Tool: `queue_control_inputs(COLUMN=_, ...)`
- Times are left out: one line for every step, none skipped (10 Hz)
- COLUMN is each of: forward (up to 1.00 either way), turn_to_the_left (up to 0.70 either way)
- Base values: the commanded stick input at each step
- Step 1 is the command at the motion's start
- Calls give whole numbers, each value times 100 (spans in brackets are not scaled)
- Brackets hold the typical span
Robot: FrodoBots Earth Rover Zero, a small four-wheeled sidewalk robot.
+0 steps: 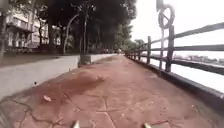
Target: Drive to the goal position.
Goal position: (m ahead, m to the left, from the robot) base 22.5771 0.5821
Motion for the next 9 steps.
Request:
queue_control_inputs(forward=50, turn_to_the_left=0)
queue_control_inputs(forward=50, turn_to_the_left=0)
queue_control_inputs(forward=50, turn_to_the_left=0)
queue_control_inputs(forward=50, turn_to_the_left=0)
queue_control_inputs(forward=50, turn_to_the_left=0)
queue_control_inputs(forward=50, turn_to_the_left=0)
queue_control_inputs(forward=50, turn_to_the_left=0)
queue_control_inputs(forward=50, turn_to_the_left=0)
queue_control_inputs(forward=50, turn_to_the_left=0)
